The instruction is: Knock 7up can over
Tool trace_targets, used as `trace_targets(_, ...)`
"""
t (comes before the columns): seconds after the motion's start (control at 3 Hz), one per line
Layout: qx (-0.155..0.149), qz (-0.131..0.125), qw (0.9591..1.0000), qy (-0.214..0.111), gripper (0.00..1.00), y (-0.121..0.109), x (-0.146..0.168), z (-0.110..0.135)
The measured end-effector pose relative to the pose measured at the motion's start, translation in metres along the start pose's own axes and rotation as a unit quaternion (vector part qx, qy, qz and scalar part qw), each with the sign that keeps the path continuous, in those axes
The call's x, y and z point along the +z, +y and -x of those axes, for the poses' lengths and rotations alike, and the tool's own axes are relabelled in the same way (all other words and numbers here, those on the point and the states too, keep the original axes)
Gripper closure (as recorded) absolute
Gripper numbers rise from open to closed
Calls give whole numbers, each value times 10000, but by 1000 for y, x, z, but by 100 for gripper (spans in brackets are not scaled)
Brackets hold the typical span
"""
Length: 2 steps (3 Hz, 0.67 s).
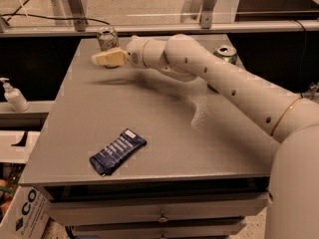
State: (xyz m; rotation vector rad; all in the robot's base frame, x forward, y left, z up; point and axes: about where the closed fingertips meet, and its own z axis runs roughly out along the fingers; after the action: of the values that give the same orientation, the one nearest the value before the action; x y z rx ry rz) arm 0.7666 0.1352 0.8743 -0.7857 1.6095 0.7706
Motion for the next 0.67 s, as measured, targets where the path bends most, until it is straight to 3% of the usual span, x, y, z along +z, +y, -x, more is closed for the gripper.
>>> trace_targets(0.33,80,-50,10000,-13,16,-8,21,4)
trace_targets(0.67,163,-89,9998,-5,39,-10,33,4)
